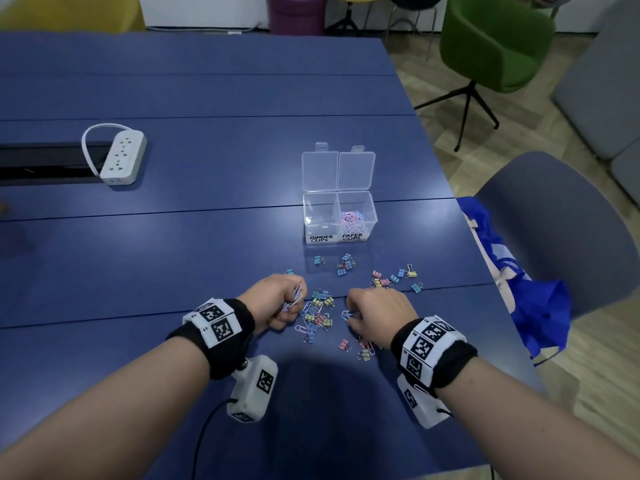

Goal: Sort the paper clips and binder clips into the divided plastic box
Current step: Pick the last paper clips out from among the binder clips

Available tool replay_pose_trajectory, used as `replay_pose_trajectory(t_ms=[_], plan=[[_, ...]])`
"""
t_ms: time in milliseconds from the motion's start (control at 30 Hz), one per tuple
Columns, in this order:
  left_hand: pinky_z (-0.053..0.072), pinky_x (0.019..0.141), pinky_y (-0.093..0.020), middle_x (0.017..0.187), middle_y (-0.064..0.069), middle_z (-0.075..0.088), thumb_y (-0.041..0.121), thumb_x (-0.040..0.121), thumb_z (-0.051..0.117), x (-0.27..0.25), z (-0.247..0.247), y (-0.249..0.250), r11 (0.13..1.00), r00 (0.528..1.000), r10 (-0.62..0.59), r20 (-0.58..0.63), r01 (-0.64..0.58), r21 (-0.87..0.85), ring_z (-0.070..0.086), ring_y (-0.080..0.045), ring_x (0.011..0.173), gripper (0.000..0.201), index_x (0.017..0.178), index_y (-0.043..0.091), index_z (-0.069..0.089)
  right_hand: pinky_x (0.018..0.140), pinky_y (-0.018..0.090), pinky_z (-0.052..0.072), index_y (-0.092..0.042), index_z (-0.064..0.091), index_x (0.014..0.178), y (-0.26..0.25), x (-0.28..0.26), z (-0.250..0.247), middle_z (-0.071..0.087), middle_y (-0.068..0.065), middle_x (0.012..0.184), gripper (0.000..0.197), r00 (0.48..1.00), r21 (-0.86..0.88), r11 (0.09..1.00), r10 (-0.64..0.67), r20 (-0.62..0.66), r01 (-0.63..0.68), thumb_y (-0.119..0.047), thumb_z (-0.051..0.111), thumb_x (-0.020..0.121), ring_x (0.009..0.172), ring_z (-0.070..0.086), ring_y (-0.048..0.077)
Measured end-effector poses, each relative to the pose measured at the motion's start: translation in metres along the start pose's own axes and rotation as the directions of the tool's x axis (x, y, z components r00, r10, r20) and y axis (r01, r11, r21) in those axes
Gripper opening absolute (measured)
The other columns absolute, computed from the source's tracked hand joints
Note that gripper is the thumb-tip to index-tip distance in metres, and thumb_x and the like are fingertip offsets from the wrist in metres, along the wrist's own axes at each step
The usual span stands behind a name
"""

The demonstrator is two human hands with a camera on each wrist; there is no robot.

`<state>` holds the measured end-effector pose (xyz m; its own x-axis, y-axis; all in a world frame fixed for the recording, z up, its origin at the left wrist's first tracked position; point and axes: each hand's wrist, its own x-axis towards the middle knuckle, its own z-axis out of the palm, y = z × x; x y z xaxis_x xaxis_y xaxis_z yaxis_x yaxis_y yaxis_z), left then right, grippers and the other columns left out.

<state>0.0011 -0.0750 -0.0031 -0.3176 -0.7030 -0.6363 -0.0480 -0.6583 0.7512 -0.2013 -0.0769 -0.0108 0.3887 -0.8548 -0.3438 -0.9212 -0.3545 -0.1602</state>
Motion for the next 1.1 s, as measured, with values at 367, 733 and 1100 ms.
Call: replay_pose_trajectory(t_ms=[367,733,1100], plan=[[0.011,0.046,-0.016,0.051,-0.004,0.037,0.013,0.065,0.041,0.01,-0.001,0.0,0.987,0.991,-0.086,-0.101,0.099,0.125,0.024,-0.015,0.042,0.006,0.063,0.012,0.046,0.065,0.034,0.037,-0.006,0.053,0.104,-0.021,0.006,-0.006,0.067,0.015,0.102,0.02,0.992,-0.205,0.976,-0.05,0.117,0.073,-0.011,0.041,0.089,0.092,0.064,0.034],[0.021,0.037,-0.013,0.056,-0.001,0.046,0.008,0.084,0.045,0.016,0.007,0.057,0.919,0.983,-0.032,-0.18,0.099,0.382,0.036,-0.013,0.042,0.014,0.074,0.013,0.054,0.071,0.035,0.042,-0.012,0.056,0.101,-0.013,0.005,-0.022,0.067,0.012,0.1,0.02,0.99,-0.012,0.998,-0.06,0.125,0.062,-0.021,0.046,0.087,0.093,0.063,0.033],[0.033,0.054,-0.024,0.063,-0.006,0.038,0.028,0.1,0.033,0.102,0.065,0.141,0.928,0.913,0.142,-0.383,-0.258,-0.27,0.037,-0.018,0.056,0.035,0.071,0.011,0.044,0.067,0.028,0.037,-0.021,0.035,0.064,0.062,0.044,-0.091,0.04,-0.003,0.068,0.034,0.951,0.43,0.85,0.244,0.19,-0.304,-0.018,0.044,0.096,0.084,0.045,0.021]])
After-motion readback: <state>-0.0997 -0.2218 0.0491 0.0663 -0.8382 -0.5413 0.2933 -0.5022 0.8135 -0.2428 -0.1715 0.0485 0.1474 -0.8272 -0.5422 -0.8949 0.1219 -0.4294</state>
